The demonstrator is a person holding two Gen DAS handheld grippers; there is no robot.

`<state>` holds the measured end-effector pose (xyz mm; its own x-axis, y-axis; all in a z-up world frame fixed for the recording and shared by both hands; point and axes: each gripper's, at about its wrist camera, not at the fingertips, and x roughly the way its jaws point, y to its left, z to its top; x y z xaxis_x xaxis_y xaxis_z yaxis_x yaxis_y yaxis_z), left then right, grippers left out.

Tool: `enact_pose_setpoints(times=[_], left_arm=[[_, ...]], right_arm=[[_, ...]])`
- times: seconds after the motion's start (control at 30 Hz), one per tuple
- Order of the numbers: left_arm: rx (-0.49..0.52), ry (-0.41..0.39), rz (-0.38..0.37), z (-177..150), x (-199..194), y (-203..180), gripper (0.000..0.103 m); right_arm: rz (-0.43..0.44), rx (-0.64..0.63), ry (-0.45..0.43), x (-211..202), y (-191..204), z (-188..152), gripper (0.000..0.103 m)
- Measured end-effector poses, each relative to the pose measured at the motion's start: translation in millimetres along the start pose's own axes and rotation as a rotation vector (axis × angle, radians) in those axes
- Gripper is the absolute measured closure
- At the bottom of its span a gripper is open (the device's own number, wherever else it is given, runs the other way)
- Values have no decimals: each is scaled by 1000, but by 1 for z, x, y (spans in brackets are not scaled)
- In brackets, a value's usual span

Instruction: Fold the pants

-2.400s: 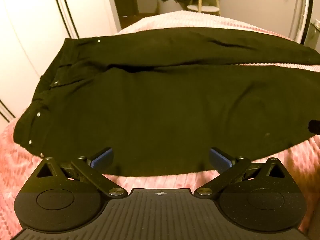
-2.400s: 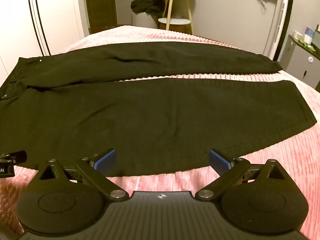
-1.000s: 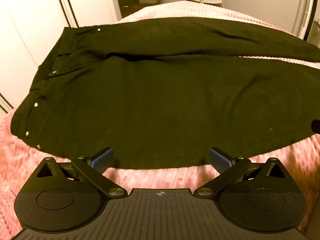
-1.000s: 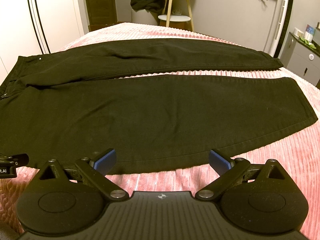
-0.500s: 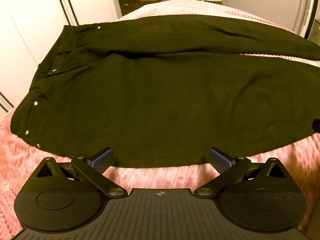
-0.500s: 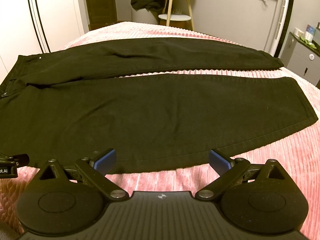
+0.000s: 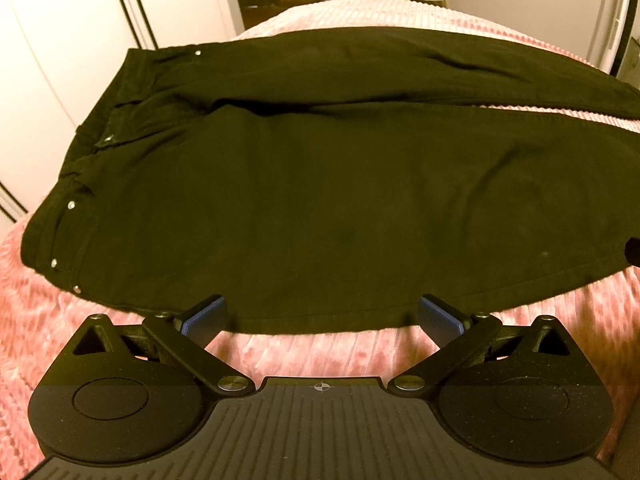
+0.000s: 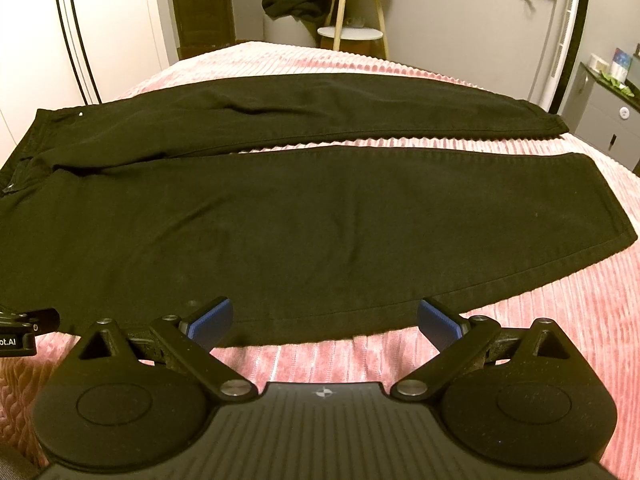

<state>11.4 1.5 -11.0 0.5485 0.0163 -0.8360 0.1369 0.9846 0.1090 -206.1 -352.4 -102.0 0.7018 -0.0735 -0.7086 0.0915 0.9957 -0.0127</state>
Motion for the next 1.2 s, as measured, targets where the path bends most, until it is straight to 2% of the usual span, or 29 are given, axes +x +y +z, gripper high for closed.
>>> enact_pose_setpoints(times=[1.0, 1.13, 1.2], left_arm=[[1, 42, 0, 6, 6, 0, 0], [3, 55, -3, 9, 6, 1, 0], [-3, 48, -3, 13, 3, 3, 0]], right_arm=[[10, 0, 73, 13, 0, 9, 4], [71, 46, 95, 19, -12, 19, 4], [87, 121, 98, 27, -30, 29, 4]])
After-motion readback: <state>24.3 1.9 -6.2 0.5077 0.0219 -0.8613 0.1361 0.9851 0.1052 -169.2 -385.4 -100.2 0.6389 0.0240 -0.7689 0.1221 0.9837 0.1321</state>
